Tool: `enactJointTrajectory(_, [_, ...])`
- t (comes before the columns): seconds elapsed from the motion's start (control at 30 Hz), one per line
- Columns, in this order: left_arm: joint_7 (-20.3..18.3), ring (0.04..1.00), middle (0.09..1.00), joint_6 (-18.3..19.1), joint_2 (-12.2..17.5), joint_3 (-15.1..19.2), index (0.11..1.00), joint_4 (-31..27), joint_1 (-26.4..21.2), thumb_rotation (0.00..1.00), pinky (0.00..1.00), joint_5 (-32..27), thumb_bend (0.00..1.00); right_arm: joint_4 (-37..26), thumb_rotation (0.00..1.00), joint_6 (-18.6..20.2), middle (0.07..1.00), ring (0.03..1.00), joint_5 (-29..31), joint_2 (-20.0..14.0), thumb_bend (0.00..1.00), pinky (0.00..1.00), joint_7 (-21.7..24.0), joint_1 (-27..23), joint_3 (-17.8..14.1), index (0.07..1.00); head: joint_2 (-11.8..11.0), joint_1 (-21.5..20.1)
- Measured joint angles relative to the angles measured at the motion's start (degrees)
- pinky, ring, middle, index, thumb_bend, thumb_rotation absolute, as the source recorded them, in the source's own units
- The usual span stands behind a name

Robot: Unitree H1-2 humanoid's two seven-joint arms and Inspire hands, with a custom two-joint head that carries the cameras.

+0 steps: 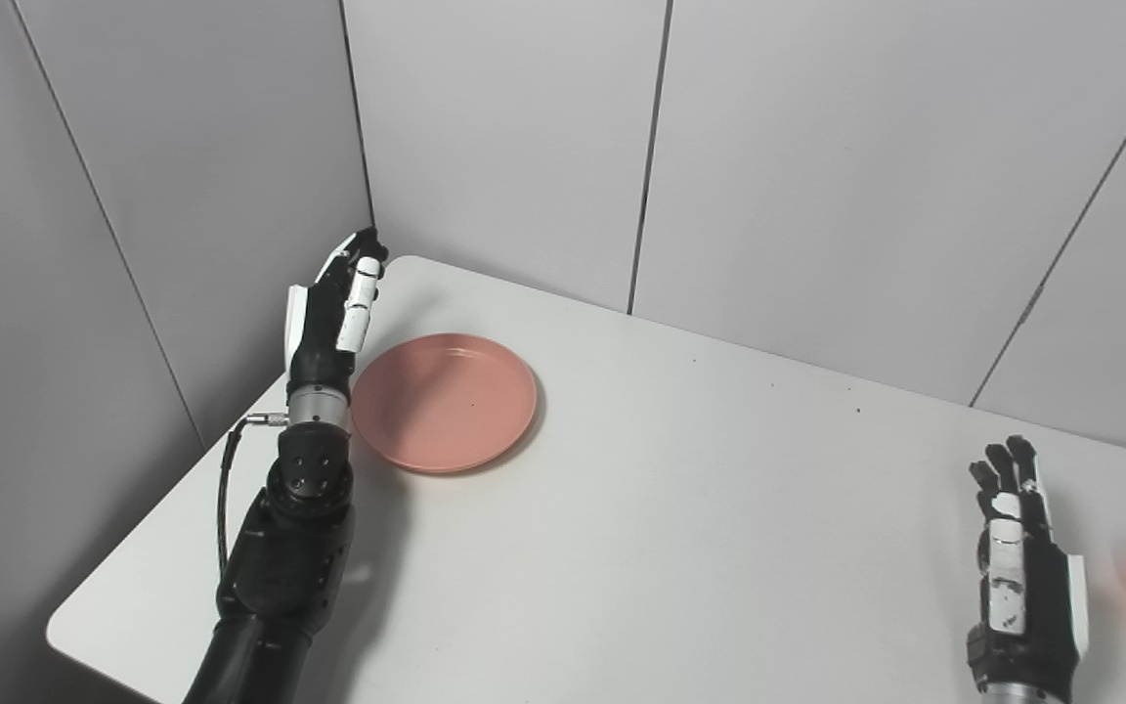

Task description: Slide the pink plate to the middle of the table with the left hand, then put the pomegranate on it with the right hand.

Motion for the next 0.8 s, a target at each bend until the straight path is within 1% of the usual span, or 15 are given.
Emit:
enactJointTrajectory(0.17, [1.19, 0.84, 0.843, -0.7, 0.03, 0.44, 0.834, 3.18, 0.0, 1.0, 0.81, 0.12, 0.59, 0.17, 0.93, 0.0, 0.931, 0.918, -0.21, 0.01, 0.5, 0.99, -0.04, -0.13, 0.01, 0.945, -0.35, 0.09])
enactJointTrajectory(0.3, [1.6, 0.85, 0.846, -1.88, 0.07, 1.07, 0.836, 5.47, 0.01, 1.0, 0.83, -0.04, 0.59, 0.29, 0.93, 0.0, 0.939, 0.927, -0.3, 0.0, 0.49, 1.0, -0.03, -0.23, 0.0, 0.95, -0.35, 0.17])
enactJointTrajectory(0.33, [1.67, 0.846, 0.842, -2.38, 0.08, 1.15, 0.829, 5.81, 0.01, 1.0, 0.83, -0.05, 0.59, 0.28, 0.94, 0.0, 0.941, 0.929, -0.31, 0.0, 0.48, 1.0, -0.03, -0.23, 0.01, 0.952, -0.35, 0.18])
enactJointTrajectory(0.4, [1.81, 0.842, 0.839, -3.44, 0.28, 1.18, 0.824, 6.92, 0.01, 1.0, 0.82, -0.06, 0.61, 0.29, 0.93, 0.0, 0.941, 0.928, -0.32, 0.0, 0.47, 1.0, -0.03, -0.23, 0.01, 0.953, -0.35, 0.18])
enactJointTrajectory(0.63, [1.98, 0.848, 0.854, -3.71, 0.2, 1.77, 0.828, 9.28, 0.0, 1.0, 0.83, -1.42, 0.66, 0.27, 0.92, 0.0, 0.946, 0.938, -0.09, 0.0, 0.47, 1.0, -0.02, -0.21, -0.04, 0.954, -0.09, 0.61])
enactJointTrajectory(0.7, [2.0, 0.845, 0.852, -3.72, 0.2, 1.81, 0.826, 9.36, 0.0, 1.0, 0.82, -1.76, 0.67, 0.26, 0.95, 0.0, 0.946, 0.938, 0.07, -0.03, 0.48, 1.0, 0.0, -0.21, -0.05, 0.956, 0.0, 0.7])
enactJointTrajectory(0.8, [2.03, 0.849, 0.858, -3.72, 0.15, 1.83, 0.834, 9.55, 0.0, 1.0, 0.83, -2.48, 0.67, 0.19, 0.95, 0.01, 0.945, 0.937, 0.08, -0.13, 0.48, 1.0, 0.0, -0.18, -0.03, 0.953, 0.09, 0.88])
